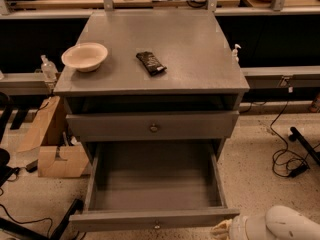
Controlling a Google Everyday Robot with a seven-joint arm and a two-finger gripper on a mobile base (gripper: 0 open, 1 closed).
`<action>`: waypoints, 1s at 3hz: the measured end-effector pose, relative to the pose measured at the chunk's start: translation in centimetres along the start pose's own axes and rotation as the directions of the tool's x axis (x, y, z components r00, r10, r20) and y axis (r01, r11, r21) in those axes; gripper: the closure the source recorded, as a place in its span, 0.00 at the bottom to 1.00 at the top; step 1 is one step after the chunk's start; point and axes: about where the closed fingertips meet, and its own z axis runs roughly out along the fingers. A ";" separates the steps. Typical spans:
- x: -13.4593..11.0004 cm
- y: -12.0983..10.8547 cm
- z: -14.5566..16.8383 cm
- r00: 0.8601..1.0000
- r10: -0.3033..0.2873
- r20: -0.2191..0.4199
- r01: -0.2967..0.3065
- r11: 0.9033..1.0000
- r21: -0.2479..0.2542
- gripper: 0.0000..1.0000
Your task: Close middle drawer
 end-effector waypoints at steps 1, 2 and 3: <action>-1.5 -3.0 3.5 1.000 -0.026 -0.007 0.026 0.999 -0.021 1.00; -1.5 -3.0 3.5 1.000 -0.026 -0.007 0.026 0.999 -0.021 1.00; -1.5 -1.4 3.5 1.000 -0.017 -0.019 0.017 0.999 -0.032 1.00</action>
Offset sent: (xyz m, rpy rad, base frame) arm 0.0996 0.0621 -0.0362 -0.0421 0.0059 0.0836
